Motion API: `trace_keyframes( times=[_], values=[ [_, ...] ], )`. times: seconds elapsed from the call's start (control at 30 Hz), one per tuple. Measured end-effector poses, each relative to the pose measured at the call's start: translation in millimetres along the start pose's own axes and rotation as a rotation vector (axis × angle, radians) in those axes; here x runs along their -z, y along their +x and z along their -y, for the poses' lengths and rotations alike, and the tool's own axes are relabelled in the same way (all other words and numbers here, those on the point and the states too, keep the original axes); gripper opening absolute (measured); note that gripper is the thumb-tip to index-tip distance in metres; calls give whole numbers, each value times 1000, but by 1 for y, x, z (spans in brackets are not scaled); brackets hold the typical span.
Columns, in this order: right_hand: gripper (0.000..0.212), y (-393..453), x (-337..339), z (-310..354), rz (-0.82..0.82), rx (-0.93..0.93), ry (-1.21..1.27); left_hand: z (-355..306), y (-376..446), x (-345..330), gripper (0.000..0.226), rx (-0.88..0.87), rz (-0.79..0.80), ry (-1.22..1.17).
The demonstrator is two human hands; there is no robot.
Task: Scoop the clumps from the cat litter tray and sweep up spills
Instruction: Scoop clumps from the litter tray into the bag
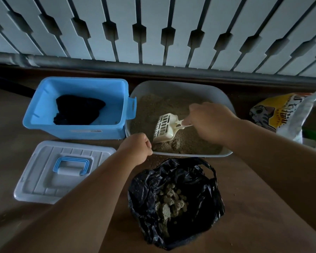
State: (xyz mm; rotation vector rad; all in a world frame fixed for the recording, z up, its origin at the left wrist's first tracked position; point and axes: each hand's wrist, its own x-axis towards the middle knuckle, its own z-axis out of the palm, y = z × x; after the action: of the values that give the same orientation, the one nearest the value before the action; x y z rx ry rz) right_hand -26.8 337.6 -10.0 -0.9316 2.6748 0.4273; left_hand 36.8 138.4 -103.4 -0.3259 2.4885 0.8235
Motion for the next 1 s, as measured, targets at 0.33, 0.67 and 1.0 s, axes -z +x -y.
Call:
trace_keyframes(
  times=[0.33, 0.67, 1.0],
  values=[
    [39, -27, -5, -48, -30, -198, 328, -7, 1, -1, 7, 35, 31, -23],
    [10, -47, -17, -73, -87, -495, 474, -20, -10, -12, 9, 12, 6, 33],
    [28, -41, -35, -76, 184, -427, 547, -21, -7, -26, 12, -71, -22, -24]
  ],
)
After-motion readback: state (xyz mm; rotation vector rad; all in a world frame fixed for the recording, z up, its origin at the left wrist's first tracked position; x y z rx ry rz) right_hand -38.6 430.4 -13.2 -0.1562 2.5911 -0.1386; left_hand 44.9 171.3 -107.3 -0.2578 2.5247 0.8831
